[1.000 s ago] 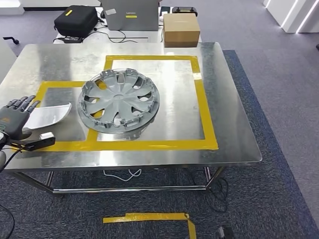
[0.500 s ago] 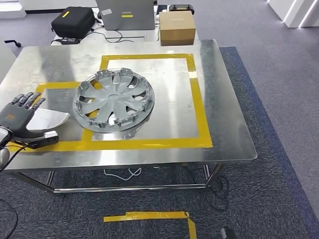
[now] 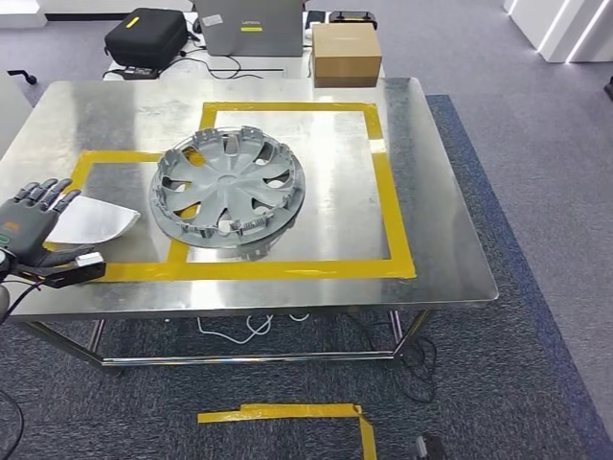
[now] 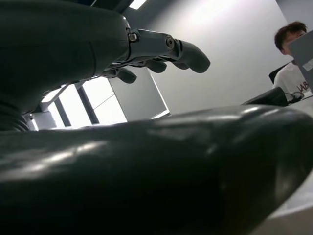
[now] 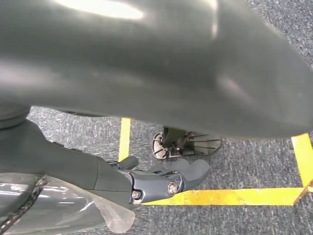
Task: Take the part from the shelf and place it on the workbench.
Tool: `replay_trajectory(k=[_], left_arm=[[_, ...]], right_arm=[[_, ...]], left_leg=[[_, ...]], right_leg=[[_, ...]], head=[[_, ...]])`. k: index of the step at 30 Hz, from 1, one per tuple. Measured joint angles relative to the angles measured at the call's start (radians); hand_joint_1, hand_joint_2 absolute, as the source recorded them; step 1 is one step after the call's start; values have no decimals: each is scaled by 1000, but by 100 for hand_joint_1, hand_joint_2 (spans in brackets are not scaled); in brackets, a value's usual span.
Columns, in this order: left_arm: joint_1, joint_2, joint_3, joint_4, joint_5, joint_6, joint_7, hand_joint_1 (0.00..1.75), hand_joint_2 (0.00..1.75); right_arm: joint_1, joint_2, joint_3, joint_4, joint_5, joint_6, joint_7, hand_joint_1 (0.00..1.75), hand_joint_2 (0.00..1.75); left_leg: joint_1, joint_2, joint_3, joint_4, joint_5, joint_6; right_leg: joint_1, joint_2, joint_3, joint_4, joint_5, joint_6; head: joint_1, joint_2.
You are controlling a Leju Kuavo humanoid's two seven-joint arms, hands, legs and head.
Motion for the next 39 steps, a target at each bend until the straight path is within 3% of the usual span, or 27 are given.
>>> replay_trajectory(k=[2,3,4,5,6,9,10,12,13,14,15,17,18,19,20,22,24,25,27,28,30,32,33,34,35,37,39], left_arm=[[1,-1,1,-1,0,-1,1,0,0],[2,-1,1,-1,0,-2,1,0,0],[3,-1,1,-1,0,-3,1,0,0],[5,-1,1,-1,0,-3,1,0,0],[6,0,1,-1,0,-4,1,0,0],[9,2,3,-1,2,-4,1,0,0],[9,3,4,-1,2,-4,1,0,0],[11,3,6,-1,3,-6,1,0,0],[12,3,6,-1,1,-8,1,0,0],[12,4,6,-1,0,-10,1,0,0],[12,4,6,-1,-2,-12,1,0,0],[11,2,6,-1,-5,-13,1,0,0],[12,0,6,-1,-7,-13,1,0,0],[13,-1,6,-1,-8,-13,0,0,0],[13,0,6,-1,-9,-12,-2,0,0],[10,3,6,-1,-9,-10,-9,0,0],[2,8,6,-1,-11,-7,-16,0,0],[-2,9,6,-1,-11,-6,-18,0,0],[-5,10,6,-1,-11,-3,-19,0,0],[-6,10,6,0,-13,-2,-19,0,0],[-7,9,6,0,-16,-2,-19,0,0],[-7,9,6,0,-19,-1,-19,0,0],[-7,9,6,0,-19,0,-19,0,0],[-5,9,6,0,-19,3,-19,0,0],[-3,10,6,0,-17,8,-19,0,0],[4,16,6,0,-13,21,-19,0,0],[10,26,7,0,-10,30,-19,0,0]], right_arm=[[0,0,0,0,0,0,1,0,0],[-1,0,1,0,0,0,2,0,0],[0,0,2,0,0,0,3,0,0],[-1,0,3,0,0,0,4,0,0],[-1,0,4,0,0,0,6,0,0],[-7,-1,6,0,0,0,10,0,0],[-9,-1,7,0,1,0,11,0,0],[-9,-2,9,0,3,4,16,0,0],[-9,-2,11,0,5,10,22,0,0],[-10,-3,14,0,7,16,28,0,0],[-10,-5,15,0,8,22,35,0,0],[-12,-10,17,0,8,31,45,0,0],[-12,-10,18,0,8,34,49,0,0],[-13,-11,19,0,7,37,53,0,0],[-13,-11,21,0,5,39,58,0,0],[-16,-11,24,-1,3,44,66,0,0],[-21,-11,25,-2,1,46,70,0,0],[-23,-11,25,-3,0,47,72,0,0],[-26,-11,25,-3,-2,47,73,0,0],[-25,-11,25,-3,-3,48,74,0,0],[-25,-11,26,-3,-3,47,75,0,0],[-25,-11,27,-3,-4,47,75,0,0],[-26,-11,28,-4,-4,47,76,0,0],[-26,-11,29,-4,-5,47,76,0,0],[-26,-11,30,-4,-6,46,76,0,0],[-26,-12,31,-5,-7,45,76,0,0],[-25,-13,31,-7,-7,44,75,0,0]], left_leg=[[0,1,-16,0,13,7],[-1,1,-26,0,20,8],[-1,1,-36,0,28,7],[-1,1,-46,0,36,6],[-1,0,-56,0,44,3],[-3,0,-75,1,69,-9],[-3,0,-78,-2,79,-15],[-1,0,-79,-12,99,-29],[1,0,-83,-11,92,-35],[2,-1,-89,4,65,-41],[3,-1,-99,40,20,-45],[4,-1,-124,163,-83,-53],[4,-1,-129,223,-109,-56],[4,-1,-123,257,-112,-58],[4,-1,-101,256,-96,-59],[4,-1,-11,157,-59,-56],[1,-2,74,34,-63,-46],[-1,-3,92,2,-72,-40],[-3,-1,88,-12,-66,-24],[-2,0,80,-14,-56,-16],[2,3,56,-18,-32,-1],[2,3,24,-17,-7,5],[2,3,7,-16,6,4],[2,3,-9,-16,19,3],[2,3,-25,-15,31,0],[1,3,-51,-14,53,-8],[0,5,-66,-12,74,-19]], right_leg=[[-2,-1,-43,125,-83,9],[-3,-1,-58,179,-108,11],[-3,-1,-59,204,-114,12],[-3,-1,-41,193,-100,12],[-3,-1,-5,145,-74,9],[0,0,132,-53,-28,-4],[2,0,149,-84,-28,-8],[4,0,140,-97,-15,-18],[3,-1,134,-101,-4,-26],[1,-3,128,-104,10,-35],[0,-5,120,-107,24,-42],[1,-7,94,-105,48,-50],[2,-8,79,-103,59,-50],[2,-8,63,-100,70,-50],[2,-8,47,-96,79,-48],[2,-7,17,-84,94,-42],[4,-6,-4,-71,106,-32],[6,-6,-10,-68,112,-26],[6,-6,-18,-67,125,-14],[5,-5,-25,-61,116,-8],[2,-4,-55,0,44,4],[-2,-4,-91,125,-52,15],[-3,-4,-100,182,-73,18],[-4,-4,-96,213,-69,21],[-5,-4,-74,210,-45,21],[-6,-4,22,105,0,17],[-3,-2,128,-40,-10,6]], head=[[2,0],[2,0],[2,0],[2,0],[2,0],[2,0],[2,0],[2,0],[2,0],[0,0],[-2,0],[-6,0],[-6,0],[-6,0],[-6,0],[-6,0],[-5,0],[-5,0],[-6,0],[-7,0],[-3,0],[1,0],[1,0],[1,0],[1,0],[2,0],[1,0]])
